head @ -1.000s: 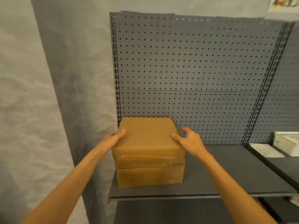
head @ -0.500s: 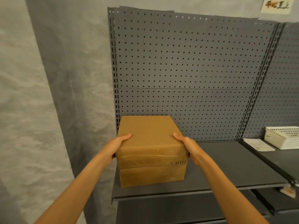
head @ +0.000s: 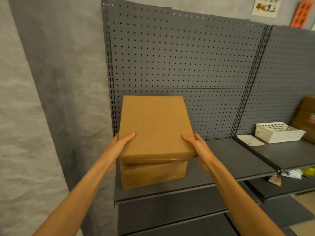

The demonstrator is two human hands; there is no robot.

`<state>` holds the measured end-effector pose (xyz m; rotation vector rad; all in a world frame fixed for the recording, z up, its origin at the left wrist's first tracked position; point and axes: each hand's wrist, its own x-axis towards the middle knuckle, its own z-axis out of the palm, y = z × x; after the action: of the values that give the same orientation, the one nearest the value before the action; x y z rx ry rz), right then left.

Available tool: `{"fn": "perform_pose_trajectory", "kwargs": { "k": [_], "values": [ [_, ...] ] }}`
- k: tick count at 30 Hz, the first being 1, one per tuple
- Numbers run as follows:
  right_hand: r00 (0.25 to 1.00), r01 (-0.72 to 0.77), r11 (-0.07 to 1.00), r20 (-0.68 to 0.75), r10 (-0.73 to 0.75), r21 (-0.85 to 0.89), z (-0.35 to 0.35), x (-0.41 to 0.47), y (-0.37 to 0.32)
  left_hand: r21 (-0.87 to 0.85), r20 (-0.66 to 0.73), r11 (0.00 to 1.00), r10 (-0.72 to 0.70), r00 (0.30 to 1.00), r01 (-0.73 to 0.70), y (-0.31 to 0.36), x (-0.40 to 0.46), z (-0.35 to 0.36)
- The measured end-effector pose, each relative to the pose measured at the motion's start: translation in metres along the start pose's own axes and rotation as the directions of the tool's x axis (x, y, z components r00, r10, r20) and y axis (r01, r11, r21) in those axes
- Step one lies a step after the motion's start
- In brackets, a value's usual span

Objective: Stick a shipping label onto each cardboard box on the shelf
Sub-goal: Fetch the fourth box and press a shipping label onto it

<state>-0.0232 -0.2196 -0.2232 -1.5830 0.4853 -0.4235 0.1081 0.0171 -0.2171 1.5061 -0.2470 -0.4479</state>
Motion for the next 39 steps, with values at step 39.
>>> {"fn": "perform_pose_trajectory", "kwargs": {
  "k": [39],
  "values": [
    [0.931, 0.045, 0.994, -0.358, -0.078, -0.099, -0.390, -0.054, 0.041, 0.076, 0.248, 0.991, 0.088, 0.965, -0.110, -0.048, -0.023, 0.401]
  ]
}}
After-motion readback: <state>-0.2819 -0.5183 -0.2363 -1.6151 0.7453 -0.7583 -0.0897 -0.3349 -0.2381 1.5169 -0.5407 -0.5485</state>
